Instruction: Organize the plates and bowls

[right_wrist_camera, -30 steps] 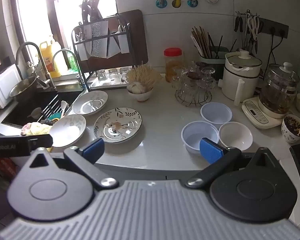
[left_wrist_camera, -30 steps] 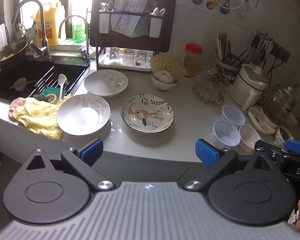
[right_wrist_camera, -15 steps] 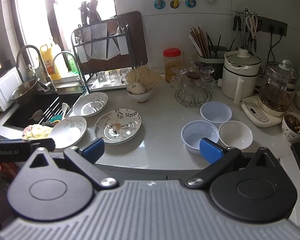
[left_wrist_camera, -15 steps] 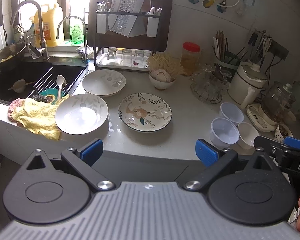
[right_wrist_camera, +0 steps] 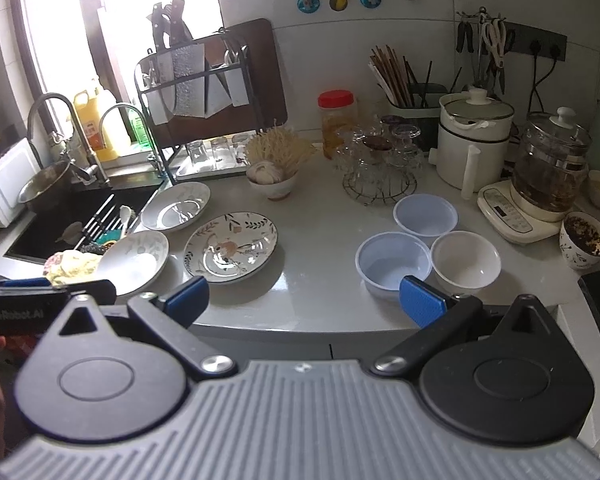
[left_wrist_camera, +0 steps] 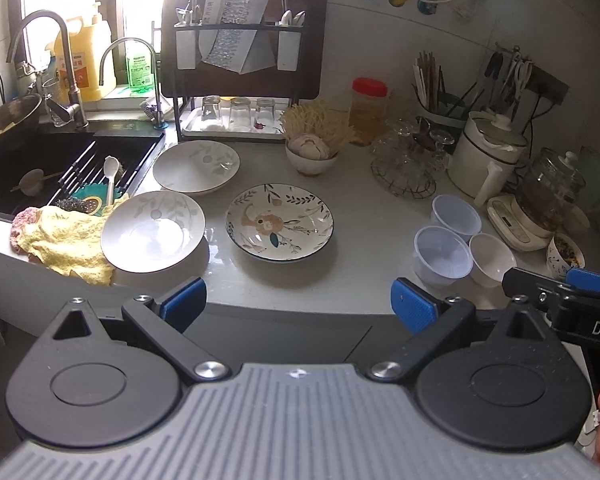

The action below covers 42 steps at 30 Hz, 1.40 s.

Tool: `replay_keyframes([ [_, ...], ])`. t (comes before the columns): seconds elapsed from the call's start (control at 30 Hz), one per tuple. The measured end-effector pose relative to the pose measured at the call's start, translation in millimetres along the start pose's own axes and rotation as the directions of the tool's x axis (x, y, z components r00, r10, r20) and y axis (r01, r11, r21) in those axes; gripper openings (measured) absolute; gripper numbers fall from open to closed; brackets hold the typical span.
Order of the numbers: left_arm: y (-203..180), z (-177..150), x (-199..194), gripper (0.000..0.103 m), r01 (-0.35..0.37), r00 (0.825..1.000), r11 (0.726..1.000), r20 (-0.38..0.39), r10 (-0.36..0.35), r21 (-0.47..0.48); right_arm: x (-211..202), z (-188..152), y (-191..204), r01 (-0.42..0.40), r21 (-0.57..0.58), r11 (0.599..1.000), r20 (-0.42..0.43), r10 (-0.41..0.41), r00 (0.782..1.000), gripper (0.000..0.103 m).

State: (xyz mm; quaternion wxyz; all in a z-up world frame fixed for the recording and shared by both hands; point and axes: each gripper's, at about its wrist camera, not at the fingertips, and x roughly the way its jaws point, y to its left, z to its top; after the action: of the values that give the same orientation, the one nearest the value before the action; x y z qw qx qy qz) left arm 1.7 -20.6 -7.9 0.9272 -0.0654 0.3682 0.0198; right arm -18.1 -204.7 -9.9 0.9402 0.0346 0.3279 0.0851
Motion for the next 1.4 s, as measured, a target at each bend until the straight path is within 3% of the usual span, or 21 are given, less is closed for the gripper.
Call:
replay_keyframes([
  [0.77,0,-3,8,0.1,0.012,0.999,1.0,-0.029,-0.012,0.002,2,-3,-6,-0.014,0.016,1.0,-0.009,0.014,1.0,0.103],
  [1.4,25,-6,6,0.1,0.01,0.999,1.0,-0.048,-0.011,-0.022,6,-12,9,0.001,0.024,1.0,-0.03,0.0,1.0,0.103],
])
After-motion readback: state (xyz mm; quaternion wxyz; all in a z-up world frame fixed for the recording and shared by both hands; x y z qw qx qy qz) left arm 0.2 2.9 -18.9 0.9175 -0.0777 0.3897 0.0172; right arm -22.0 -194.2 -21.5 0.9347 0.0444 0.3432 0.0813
